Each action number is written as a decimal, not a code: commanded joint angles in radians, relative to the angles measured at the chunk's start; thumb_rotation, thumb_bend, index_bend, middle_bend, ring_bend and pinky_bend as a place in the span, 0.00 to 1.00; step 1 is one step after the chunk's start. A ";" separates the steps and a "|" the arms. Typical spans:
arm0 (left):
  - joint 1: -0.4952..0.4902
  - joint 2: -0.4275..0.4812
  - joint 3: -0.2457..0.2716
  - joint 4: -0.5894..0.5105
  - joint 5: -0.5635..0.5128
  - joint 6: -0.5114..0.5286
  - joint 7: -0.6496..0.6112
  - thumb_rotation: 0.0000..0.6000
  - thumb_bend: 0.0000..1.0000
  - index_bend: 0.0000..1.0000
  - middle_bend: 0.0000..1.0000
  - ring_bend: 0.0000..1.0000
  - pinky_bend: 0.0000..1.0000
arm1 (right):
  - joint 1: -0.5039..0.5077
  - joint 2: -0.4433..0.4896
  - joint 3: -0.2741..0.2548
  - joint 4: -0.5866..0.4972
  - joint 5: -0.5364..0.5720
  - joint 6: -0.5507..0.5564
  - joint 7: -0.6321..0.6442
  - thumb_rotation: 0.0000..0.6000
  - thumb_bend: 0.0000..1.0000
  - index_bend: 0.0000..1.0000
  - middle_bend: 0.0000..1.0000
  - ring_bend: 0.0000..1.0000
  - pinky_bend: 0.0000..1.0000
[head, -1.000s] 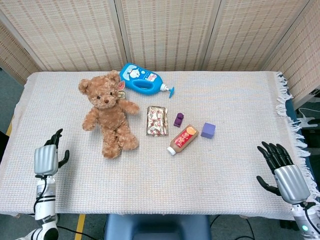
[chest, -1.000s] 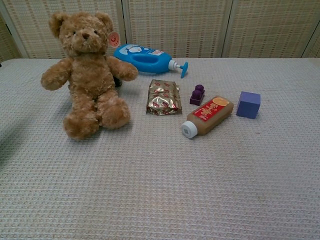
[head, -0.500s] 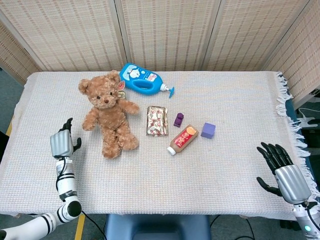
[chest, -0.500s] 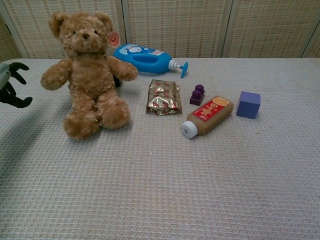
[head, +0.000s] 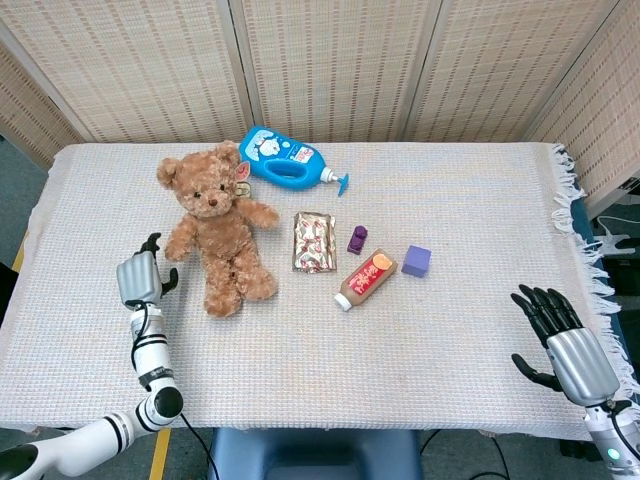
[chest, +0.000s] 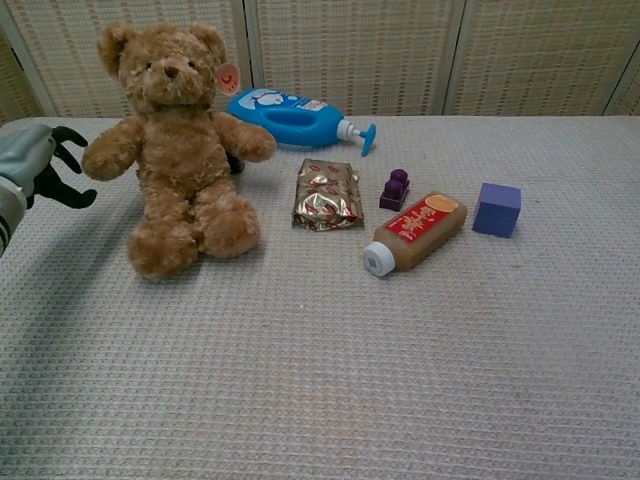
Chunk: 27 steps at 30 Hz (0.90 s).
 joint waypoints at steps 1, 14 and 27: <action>-0.004 0.016 -0.018 -0.060 -0.049 -0.020 0.018 1.00 0.36 0.17 0.26 0.38 0.74 | 0.002 0.001 0.000 -0.002 0.002 -0.004 0.000 1.00 0.17 0.00 0.00 0.00 0.00; -0.036 0.070 -0.087 -0.218 -0.205 -0.035 0.009 1.00 0.35 0.14 0.24 0.38 0.72 | 0.005 0.007 -0.009 -0.004 -0.006 -0.013 0.005 1.00 0.17 0.00 0.00 0.00 0.00; -0.084 0.049 -0.095 -0.172 -0.235 0.006 -0.036 1.00 0.36 0.15 0.25 0.38 0.70 | 0.010 0.009 -0.010 -0.006 -0.002 -0.024 0.004 1.00 0.17 0.00 0.00 0.00 0.00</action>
